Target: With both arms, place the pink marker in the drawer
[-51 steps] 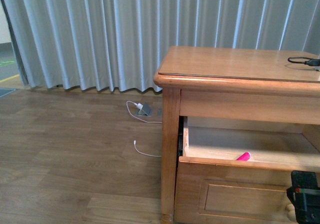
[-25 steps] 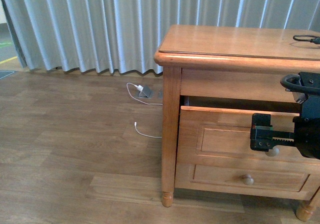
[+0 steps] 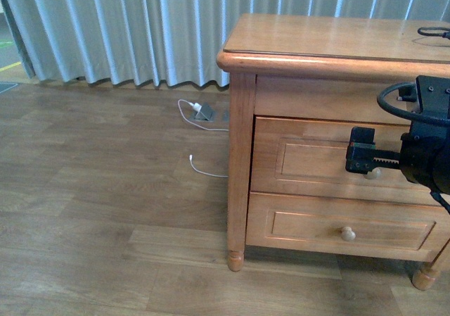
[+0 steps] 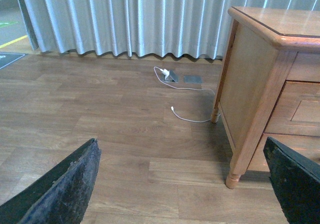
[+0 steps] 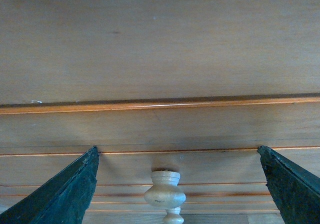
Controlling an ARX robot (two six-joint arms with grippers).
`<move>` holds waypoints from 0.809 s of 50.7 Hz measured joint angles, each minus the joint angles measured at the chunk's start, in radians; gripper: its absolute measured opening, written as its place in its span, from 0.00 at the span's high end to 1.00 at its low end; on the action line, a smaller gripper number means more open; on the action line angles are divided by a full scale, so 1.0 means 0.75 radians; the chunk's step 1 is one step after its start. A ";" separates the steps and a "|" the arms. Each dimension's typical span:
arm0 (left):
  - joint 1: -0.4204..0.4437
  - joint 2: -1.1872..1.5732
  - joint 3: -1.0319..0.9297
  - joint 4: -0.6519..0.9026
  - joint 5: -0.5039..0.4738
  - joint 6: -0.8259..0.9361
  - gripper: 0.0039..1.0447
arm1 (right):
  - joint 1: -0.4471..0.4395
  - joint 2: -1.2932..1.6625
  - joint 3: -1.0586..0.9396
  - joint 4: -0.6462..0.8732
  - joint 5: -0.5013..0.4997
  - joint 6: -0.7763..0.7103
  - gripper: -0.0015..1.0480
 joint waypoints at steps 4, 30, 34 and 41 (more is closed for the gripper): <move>0.000 0.000 0.000 0.000 -0.001 0.000 0.06 | 0.001 0.021 0.008 0.037 0.015 -0.003 0.08; 0.000 0.000 0.000 0.000 0.000 0.000 0.06 | -0.022 0.046 0.013 0.083 -0.008 -0.060 0.08; 0.000 0.000 0.000 0.000 -0.001 0.000 0.06 | -0.031 -0.007 -0.046 0.059 -0.027 -0.065 0.08; 0.000 0.000 0.000 0.000 -0.001 0.000 0.06 | -0.036 -0.159 -0.184 0.002 -0.056 -0.065 0.08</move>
